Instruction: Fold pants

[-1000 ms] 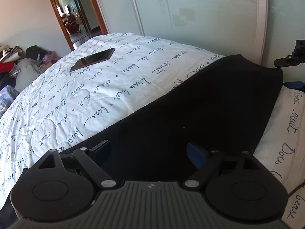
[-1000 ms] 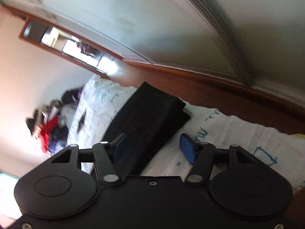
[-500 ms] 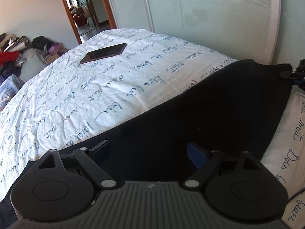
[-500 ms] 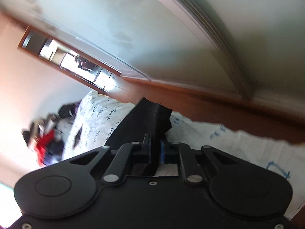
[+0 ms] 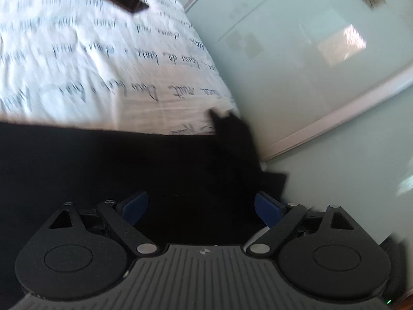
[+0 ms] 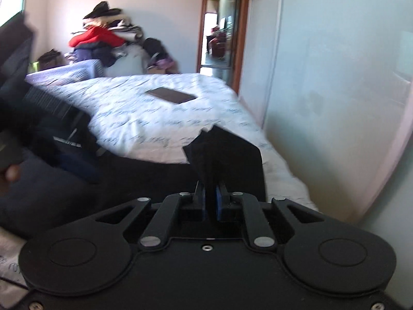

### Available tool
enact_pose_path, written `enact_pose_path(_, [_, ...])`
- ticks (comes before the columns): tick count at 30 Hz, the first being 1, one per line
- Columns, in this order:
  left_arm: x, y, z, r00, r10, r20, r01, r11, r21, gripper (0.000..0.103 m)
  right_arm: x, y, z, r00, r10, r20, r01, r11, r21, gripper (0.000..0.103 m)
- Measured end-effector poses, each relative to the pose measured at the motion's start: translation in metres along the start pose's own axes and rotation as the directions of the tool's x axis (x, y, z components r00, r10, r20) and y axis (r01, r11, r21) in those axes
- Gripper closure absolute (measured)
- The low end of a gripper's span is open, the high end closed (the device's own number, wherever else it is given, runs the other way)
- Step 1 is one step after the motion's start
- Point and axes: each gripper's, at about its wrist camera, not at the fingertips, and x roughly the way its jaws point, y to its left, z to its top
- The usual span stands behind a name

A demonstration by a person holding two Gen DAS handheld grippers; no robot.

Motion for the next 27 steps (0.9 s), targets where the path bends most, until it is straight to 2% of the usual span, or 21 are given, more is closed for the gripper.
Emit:
enact_pose_path(3, [0.015, 0.010, 0.006, 0.995, -0.102, -0.007, 0.101, 0.985, -0.141, 0.010, -0.002, 0.009, -0.002, 1.000, -0.008, 0.007, 0.008, 0.999, -0.041, 0.093])
enact_pose_path(9, [0.032, 0.018, 0.015, 0.988, -0.155, 0.009, 0.151, 0.947, -0.285, 0.008, -0.009, 0.021, -0.004, 0.999, 0.034, 0.013, -0.031, 0.991, -0.132, 0.093])
enact_pose_path(11, [0.032, 0.017, 0.016, 0.988, -0.151, 0.021, 0.150, 0.941, -0.302, 0.014, -0.011, 0.028, -0.006, 0.998, 0.053, 0.015, -0.050, 0.985, -0.164, 0.093])
enact_pose_path(12, [0.030, 0.016, 0.016, 0.990, -0.142, 0.025, 0.143, 0.943, -0.300, 0.025, -0.012, 0.031, -0.006, 0.998, 0.062, 0.016, -0.058, 0.983, -0.175, 0.093])
enact_pose_path(13, [0.028, 0.014, 0.015, 0.991, -0.131, 0.029, 0.133, 0.947, -0.293, 0.042, -0.012, 0.035, -0.006, 0.997, 0.069, 0.017, -0.065, 0.980, -0.188, 0.093])
enact_pose_path(14, [0.027, 0.013, 0.016, 0.995, -0.099, 0.029, 0.103, 0.957, -0.271, 0.053, -0.012, 0.038, -0.006, 0.997, 0.072, 0.018, -0.068, 0.978, -0.197, 0.093])
enact_pose_path(15, [0.021, 0.012, 0.016, 0.998, -0.055, 0.036, 0.062, 0.967, -0.247, 0.072, -0.012, 0.039, -0.006, 0.997, 0.068, 0.020, -0.063, 0.976, -0.210, 0.093])
enact_pose_path(16, [0.017, 0.011, 0.014, 0.998, -0.019, 0.052, 0.030, 0.973, -0.228, 0.086, -0.012, 0.041, -0.006, 0.998, 0.063, 0.021, -0.057, 0.973, -0.224, 0.093])
enact_pose_path(20, [-0.002, 0.008, 0.010, 0.992, 0.048, 0.113, -0.030, 0.987, -0.160, 0.099, -0.012, 0.048, -0.005, 0.996, 0.085, 0.011, -0.080, 0.967, -0.240, 0.093])
enact_pose_path(24, [-0.022, 0.000, 0.004, 0.981, 0.119, 0.152, -0.115, 0.993, -0.033, 0.099, -0.014, 0.062, -0.001, 0.994, 0.106, 0.020, -0.095, 0.954, -0.285, 0.093])
enact_pose_path(27, [-0.039, -0.002, 0.003, 0.968, 0.187, 0.170, -0.204, 0.975, 0.090, 0.099, -0.018, 0.076, 0.001, 0.989, 0.144, 0.036, -0.126, 0.941, -0.314, 0.093])
